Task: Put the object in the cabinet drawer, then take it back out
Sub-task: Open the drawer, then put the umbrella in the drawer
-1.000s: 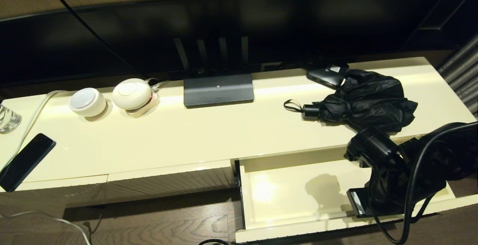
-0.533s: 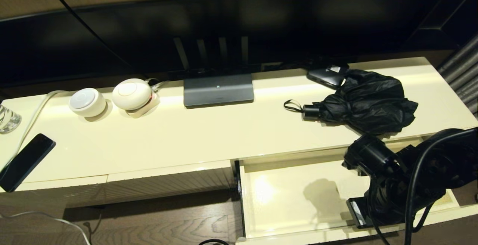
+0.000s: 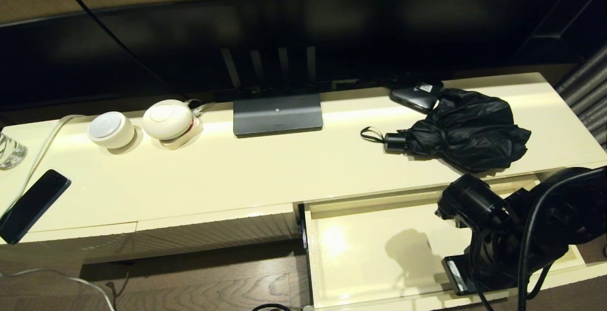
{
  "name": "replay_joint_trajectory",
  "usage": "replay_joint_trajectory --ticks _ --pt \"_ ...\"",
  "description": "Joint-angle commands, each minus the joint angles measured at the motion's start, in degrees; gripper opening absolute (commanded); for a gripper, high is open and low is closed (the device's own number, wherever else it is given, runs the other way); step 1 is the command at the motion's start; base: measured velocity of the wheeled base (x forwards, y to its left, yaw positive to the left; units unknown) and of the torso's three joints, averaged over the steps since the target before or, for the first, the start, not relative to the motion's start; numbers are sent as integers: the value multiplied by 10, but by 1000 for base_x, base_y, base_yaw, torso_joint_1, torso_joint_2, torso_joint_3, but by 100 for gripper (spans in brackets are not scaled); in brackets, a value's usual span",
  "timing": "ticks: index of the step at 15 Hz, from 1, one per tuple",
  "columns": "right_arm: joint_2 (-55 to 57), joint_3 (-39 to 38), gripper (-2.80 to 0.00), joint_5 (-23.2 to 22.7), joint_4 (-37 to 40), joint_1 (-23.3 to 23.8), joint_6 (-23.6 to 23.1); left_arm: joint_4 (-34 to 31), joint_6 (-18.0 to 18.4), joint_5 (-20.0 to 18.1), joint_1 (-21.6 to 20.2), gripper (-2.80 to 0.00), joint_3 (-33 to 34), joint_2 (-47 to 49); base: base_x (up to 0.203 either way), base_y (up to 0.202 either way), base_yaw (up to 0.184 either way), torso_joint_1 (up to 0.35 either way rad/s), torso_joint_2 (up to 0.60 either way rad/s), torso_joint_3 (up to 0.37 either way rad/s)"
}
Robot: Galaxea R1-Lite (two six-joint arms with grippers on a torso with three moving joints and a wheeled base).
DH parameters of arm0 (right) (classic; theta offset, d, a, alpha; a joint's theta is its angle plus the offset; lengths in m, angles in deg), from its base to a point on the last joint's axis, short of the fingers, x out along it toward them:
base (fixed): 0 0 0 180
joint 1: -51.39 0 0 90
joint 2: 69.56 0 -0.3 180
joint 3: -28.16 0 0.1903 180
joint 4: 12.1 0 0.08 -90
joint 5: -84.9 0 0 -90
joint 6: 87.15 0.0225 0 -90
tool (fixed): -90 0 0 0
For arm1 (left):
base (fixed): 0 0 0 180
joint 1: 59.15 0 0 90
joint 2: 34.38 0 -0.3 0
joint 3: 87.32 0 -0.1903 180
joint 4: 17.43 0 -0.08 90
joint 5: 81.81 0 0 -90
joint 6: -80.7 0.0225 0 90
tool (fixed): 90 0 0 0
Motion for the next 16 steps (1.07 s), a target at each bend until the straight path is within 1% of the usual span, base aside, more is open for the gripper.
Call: replay_joint_trajectory --ticks 1,2,4,5,8,9,12,14,15,16 --pt "2 6 -280 10 -11 4 3 0 0 0 0 -280 2 1 0 0 0 0 0 0" --pt "0 6 -280 21 -24 7 3 0 0 0 0 -280 2 1 0 0 0 0 0 0" --pt "-11 4 -280 83 -94 15 3 -1 0 0 0 -280 2 1 0 0 0 0 0 0" --pt "-15 3 -280 100 -118 21 2 0 0 0 0 -280 2 1 0 0 0 0 0 0" --pt "-30 2 -280 125 -165 25 -1 0 0 0 0 -280 2 1 0 0 0 0 0 0" --pt "-33 2 -280 128 -168 26 -3 0 0 0 0 -280 2 1 0 0 0 0 0 0" --pt "-74 3 -280 132 -172 26 -33 -1 0 0 0 -280 2 1 0 0 0 0 0 0" --pt "-122 2 -280 133 -172 25 -75 0 0 0 0 -280 2 1 0 0 0 0 0 0" --pt "-153 -2 -280 133 -170 25 -111 0 0 0 0 -280 2 1 0 0 0 0 0 0" --pt "-190 -8 -280 131 -168 25 -158 0 0 0 0 -280 2 1 0 0 0 0 0 0"
